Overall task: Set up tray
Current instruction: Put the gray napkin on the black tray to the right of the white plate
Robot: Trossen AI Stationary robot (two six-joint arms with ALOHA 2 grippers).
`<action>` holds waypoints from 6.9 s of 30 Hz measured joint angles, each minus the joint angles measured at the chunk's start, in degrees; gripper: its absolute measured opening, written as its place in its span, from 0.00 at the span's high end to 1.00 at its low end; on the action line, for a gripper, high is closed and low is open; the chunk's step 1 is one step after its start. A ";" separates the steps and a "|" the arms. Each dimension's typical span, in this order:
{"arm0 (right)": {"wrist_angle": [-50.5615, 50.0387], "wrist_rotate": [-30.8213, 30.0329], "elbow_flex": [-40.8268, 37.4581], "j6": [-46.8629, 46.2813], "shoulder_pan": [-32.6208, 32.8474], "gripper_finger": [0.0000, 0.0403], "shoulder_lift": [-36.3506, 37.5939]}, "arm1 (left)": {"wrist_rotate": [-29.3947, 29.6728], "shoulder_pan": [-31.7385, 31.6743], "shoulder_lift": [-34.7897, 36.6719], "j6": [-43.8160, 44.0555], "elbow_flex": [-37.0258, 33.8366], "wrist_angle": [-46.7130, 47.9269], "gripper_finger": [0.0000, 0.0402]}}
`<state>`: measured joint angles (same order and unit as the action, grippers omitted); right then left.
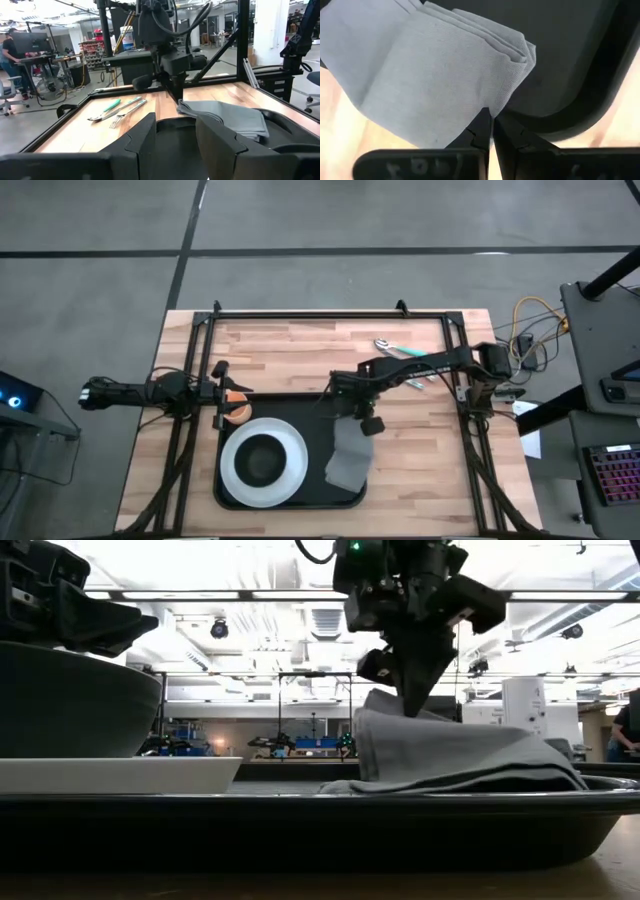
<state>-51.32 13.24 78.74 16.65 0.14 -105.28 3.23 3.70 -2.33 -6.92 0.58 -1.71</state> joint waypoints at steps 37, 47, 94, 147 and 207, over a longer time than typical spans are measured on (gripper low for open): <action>-6.57 -5.93 19.53 -4.19 0.72 0.98 -21.04 | 0.04 0.02 -1.00 -0.02 -0.04 -0.13 0.70; -6.53 -5.87 22.94 -3.51 0.74 0.98 -19.49 | 0.04 0.00 -1.02 -0.02 -0.04 -0.14 0.70; -9.86 -13.32 26.24 -11.59 15.34 0.44 -19.56 | -0.03 0.02 -1.04 0.00 -0.07 0.04 0.70; 8.29 -13.08 13.93 -30.70 26.02 0.96 -19.49 | 0.02 0.00 -1.02 -0.03 -0.07 0.19 0.70; 12.65 -2.67 16.63 -38.69 23.56 0.53 -19.54 | 0.02 0.00 -1.02 -1.08 -0.02 0.24 0.70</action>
<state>-38.67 10.57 95.37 -22.03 23.70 -124.81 3.25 3.71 -3.36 -8.00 0.56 -1.48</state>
